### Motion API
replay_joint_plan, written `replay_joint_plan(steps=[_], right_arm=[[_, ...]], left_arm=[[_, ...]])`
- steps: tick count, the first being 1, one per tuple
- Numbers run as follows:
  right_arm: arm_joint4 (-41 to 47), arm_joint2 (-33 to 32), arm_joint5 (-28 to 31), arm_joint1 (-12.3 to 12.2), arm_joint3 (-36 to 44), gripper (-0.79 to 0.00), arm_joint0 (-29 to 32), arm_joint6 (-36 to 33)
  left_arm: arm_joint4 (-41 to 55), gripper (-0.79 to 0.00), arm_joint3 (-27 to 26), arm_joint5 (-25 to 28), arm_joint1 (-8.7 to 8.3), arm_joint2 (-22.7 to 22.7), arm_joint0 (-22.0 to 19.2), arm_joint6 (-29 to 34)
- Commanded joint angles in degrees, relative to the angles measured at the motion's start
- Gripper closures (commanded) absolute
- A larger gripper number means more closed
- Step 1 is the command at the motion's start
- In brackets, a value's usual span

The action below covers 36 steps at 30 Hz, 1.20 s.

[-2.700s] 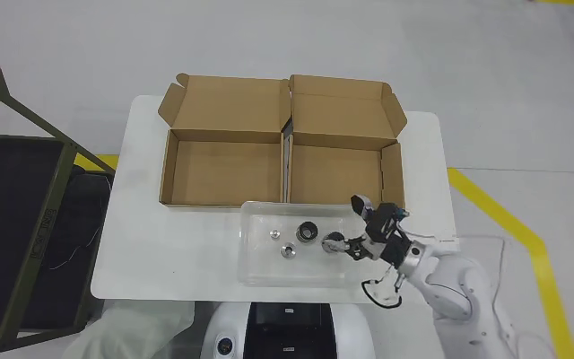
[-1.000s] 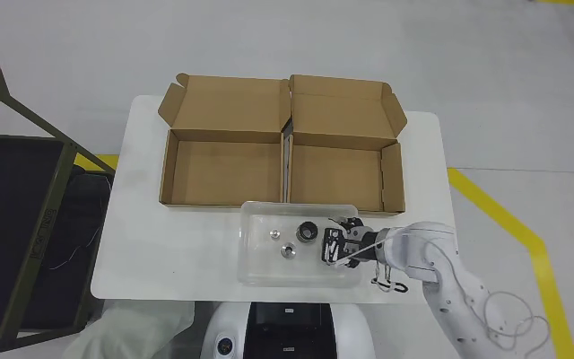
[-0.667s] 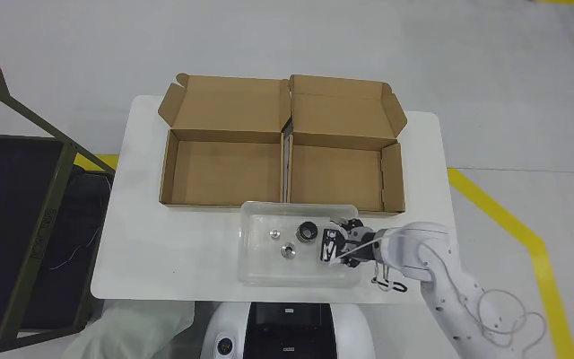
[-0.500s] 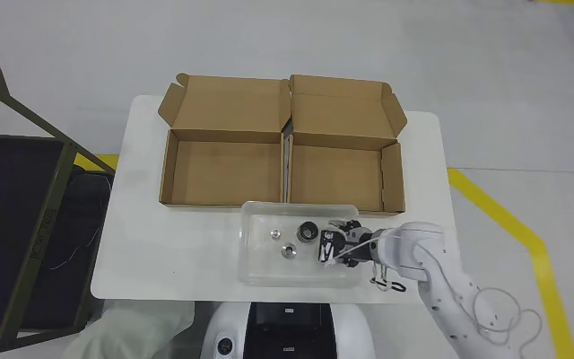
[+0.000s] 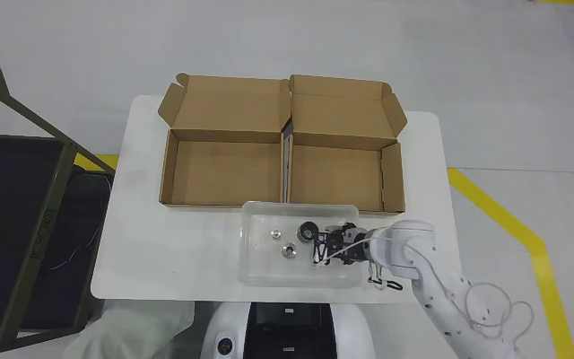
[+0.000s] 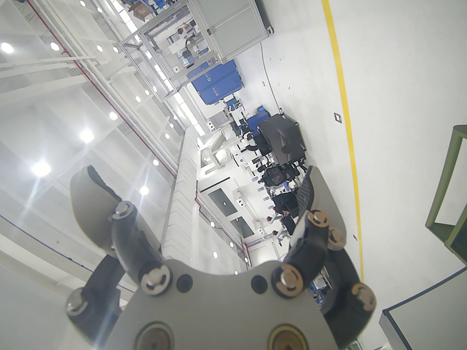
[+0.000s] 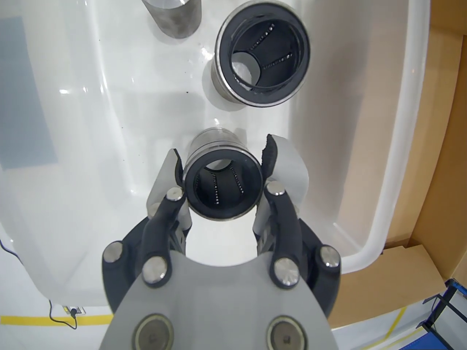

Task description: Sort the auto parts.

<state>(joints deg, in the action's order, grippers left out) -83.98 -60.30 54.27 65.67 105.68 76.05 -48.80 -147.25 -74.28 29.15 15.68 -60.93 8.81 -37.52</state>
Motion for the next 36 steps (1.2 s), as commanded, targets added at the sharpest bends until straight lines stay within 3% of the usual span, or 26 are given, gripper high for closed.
replay_joint_plan(steps=[1,11,24,29,36], right_arm=[[0.9,0.0,-0.1,-0.1,0.3,0.000,-0.3,0.1],[3.2,-1.2,-0.8,-1.0,5.0,0.000,0.3,-2.0],[4.9,-2.7,-1.4,-3.4,17.2,0.000,1.9,-2.5],[6.3,-3.8,-2.3,-3.6,18.8,0.000,1.1,1.5],[3.2,-4.4,-5.5,-3.6,17.7,0.000,-0.3,13.8]], left_arm=[[0.0,-0.785,0.0,0.0,0.00,0.0,0.0,0.0],[0.0,-0.785,0.0,0.0,0.00,0.0,0.0,0.0],[0.0,-0.785,0.0,0.0,0.00,0.0,0.0,0.0],[0.0,-0.785,0.0,0.0,0.00,0.0,0.0,0.0],[0.0,-0.785,0.0,0.0,0.00,0.0,0.0,0.0]])
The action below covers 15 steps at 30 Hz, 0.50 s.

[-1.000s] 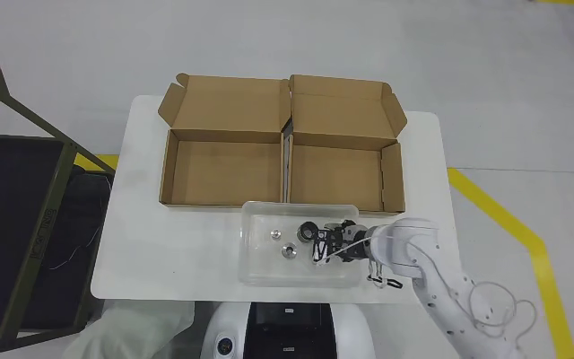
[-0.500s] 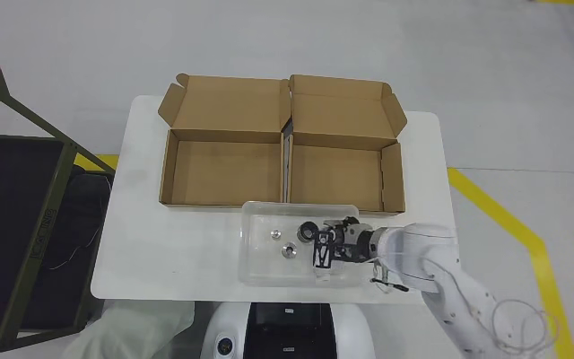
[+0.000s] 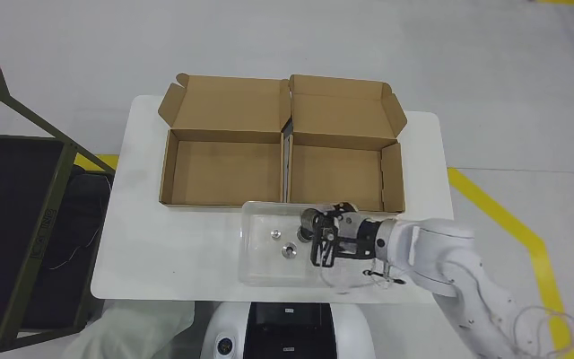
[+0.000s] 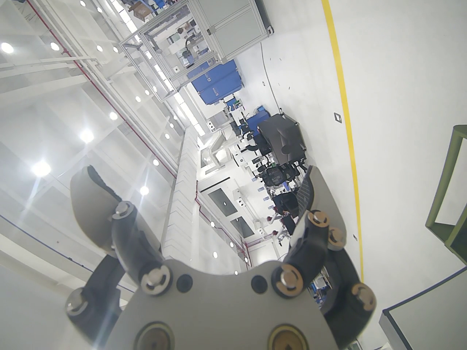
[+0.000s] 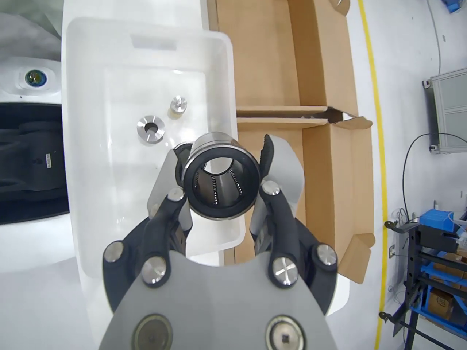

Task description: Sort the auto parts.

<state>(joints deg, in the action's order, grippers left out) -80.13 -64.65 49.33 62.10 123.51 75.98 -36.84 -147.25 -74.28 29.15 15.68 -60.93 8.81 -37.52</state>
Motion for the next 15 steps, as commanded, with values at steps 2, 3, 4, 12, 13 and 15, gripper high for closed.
replay_joint_plan(steps=[2,3,4,12,13,15], right_arm=[[-3.4,-0.2,-2.3,0.0,-0.1,0.000,-0.7,5.3],[-4.4,-0.2,-3.5,0.1,-0.1,0.000,-0.8,7.4],[-5.6,-0.4,-4.7,0.1,-0.2,0.000,-0.8,9.6],[-6.0,-3.9,-12.7,0.1,-1.3,0.000,1.3,28.2],[-5.7,-4.4,-13.5,0.0,-1.4,0.000,1.8,30.1],[-5.4,-5.4,-14.7,0.0,-1.7,0.000,2.8,33.5]], left_arm=[[0.0,-0.785,0.0,0.0,0.00,0.0,0.0,0.0],[0.0,-0.785,0.0,0.0,0.00,0.0,0.0,0.0],[0.0,-0.785,0.0,0.0,0.00,0.0,0.0,0.0],[0.0,-0.785,0.0,0.0,0.00,0.0,0.0,0.0],[0.0,-0.785,0.0,0.0,0.00,0.0,0.0,0.0],[0.0,-0.785,0.0,0.0,0.00,0.0,0.0,0.0]])
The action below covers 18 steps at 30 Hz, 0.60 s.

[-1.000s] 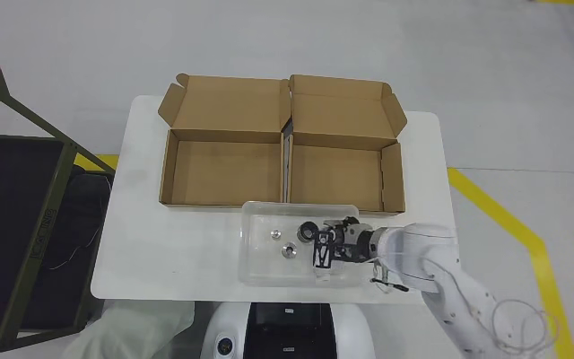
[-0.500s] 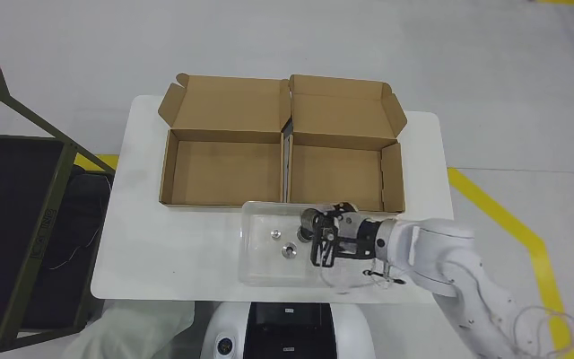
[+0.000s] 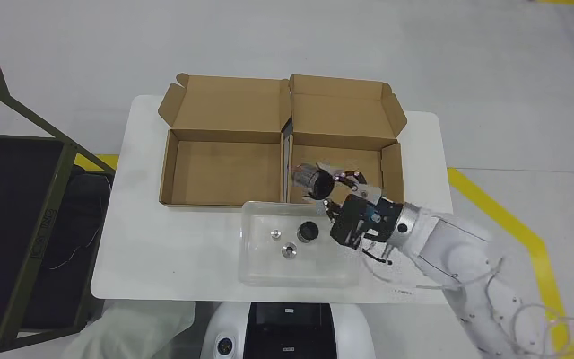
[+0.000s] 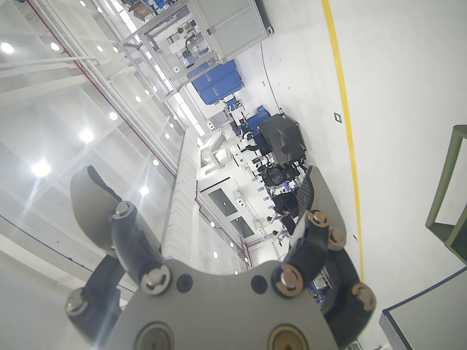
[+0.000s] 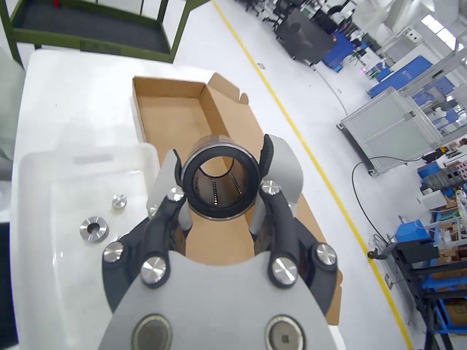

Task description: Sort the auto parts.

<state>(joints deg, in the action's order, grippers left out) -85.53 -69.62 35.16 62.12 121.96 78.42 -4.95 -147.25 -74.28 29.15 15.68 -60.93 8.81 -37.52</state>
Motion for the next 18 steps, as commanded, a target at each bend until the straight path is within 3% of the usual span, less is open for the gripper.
replay_joint_plan(steps=[1,9,18], right_arm=[[-0.1,-0.9,-1.0,-0.1,-0.1,0.000,0.9,3.0],[-0.3,-3.7,-2.6,-0.3,-0.6,0.000,3.4,10.9],[-1.3,-3.6,-2.1,-0.4,-1.6,0.000,3.2,12.4]], left_arm=[[0.0,-0.785,0.0,0.0,0.00,0.0,0.0,0.0],[0.0,-0.785,0.0,0.0,0.00,0.0,0.0,0.0],[0.0,-0.785,0.0,0.0,0.00,0.0,0.0,0.0]])
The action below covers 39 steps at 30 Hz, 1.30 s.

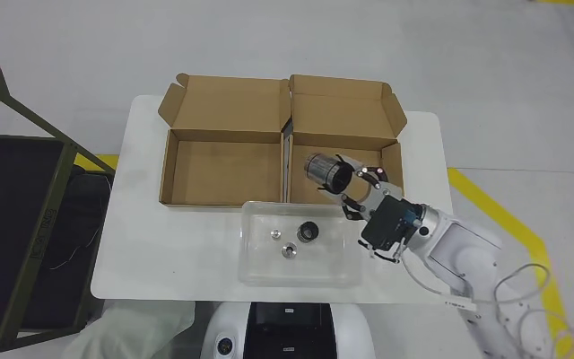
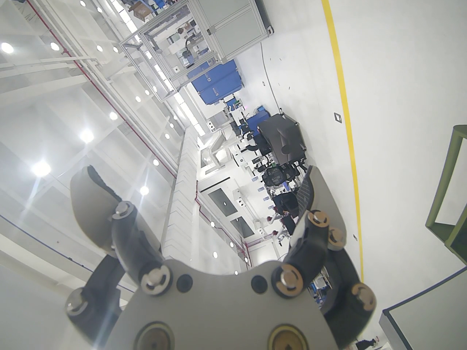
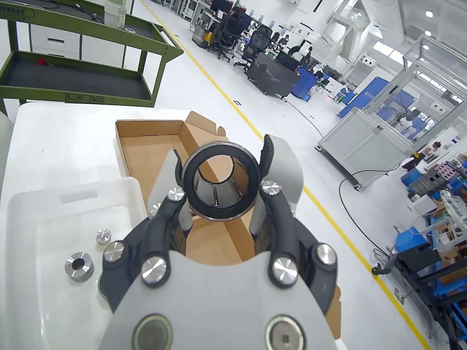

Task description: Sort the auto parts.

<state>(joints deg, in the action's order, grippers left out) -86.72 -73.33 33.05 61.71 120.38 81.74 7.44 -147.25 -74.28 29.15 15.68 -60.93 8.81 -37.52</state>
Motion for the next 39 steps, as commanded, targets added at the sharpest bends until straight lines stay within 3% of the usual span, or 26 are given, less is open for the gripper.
replay_joint_plan(steps=[1,19,34,39], right_arm=[[-0.2,0.2,0.0,0.0,-0.2,0.000,-0.2,0.1],[-1.5,8.9,-1.9,1.6,-15.2,0.000,-8.0,-3.1],[3.8,17.7,-4.2,4.7,-29.3,0.000,-18.4,-15.0],[7.6,19.3,-2.8,5.7,-32.9,0.000,-22.6,-22.4]], left_arm=[[0.0,-0.785,0.0,0.0,0.00,0.0,0.0,0.0],[0.0,-0.785,0.0,0.0,0.00,0.0,0.0,0.0],[0.0,-0.785,0.0,0.0,0.00,0.0,0.0,0.0],[0.0,-0.785,0.0,0.0,0.00,0.0,0.0,0.0]])
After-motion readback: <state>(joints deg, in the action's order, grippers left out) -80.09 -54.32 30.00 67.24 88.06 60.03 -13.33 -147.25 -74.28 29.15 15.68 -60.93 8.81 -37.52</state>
